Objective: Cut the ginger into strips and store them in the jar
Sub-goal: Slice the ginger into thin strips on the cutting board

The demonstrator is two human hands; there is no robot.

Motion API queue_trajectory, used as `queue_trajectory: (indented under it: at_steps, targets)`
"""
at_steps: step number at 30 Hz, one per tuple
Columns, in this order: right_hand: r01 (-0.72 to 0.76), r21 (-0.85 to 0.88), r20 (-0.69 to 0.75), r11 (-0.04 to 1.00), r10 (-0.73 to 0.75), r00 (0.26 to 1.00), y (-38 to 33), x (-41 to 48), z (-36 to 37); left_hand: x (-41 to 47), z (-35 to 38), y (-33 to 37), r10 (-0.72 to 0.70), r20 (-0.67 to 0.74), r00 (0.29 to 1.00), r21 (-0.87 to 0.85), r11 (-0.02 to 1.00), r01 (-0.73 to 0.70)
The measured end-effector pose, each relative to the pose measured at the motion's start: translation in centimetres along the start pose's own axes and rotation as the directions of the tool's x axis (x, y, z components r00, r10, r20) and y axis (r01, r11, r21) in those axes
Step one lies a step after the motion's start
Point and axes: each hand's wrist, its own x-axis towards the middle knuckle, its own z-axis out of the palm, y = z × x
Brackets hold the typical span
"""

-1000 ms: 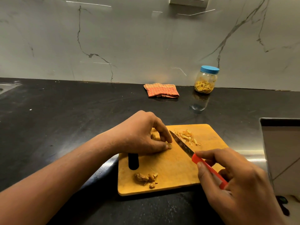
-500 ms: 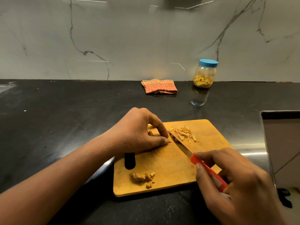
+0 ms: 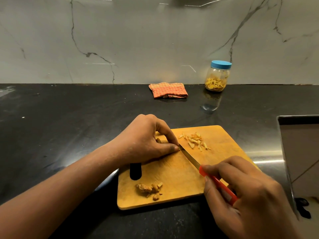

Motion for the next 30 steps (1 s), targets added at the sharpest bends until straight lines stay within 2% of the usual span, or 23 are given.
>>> queue_trajectory:
  at_steps: [7, 16, 30]
  targets:
    - [0.039, -0.059, 0.151, 0.997, -0.029, 0.988, -0.5, 1.1, 0.1, 0.1, -0.1, -0.1, -0.005, 0.010, 1.000, 0.012, 1.000, 0.005]
    - [-0.003, -0.058, -0.029, 0.998, 0.002, 1.000, -0.4, -1.0, -1.1, 0.2, -0.1, -0.2, -0.042, 0.004, 0.999, 0.011, 0.999, 0.042]
    - [0.015, 0.049, 0.027, 0.999, -0.016, 1.000, -0.1, 0.2, -0.6, 0.3, -0.2, -0.1, -0.058, 0.039, 0.998, -0.014, 0.998, 0.059]
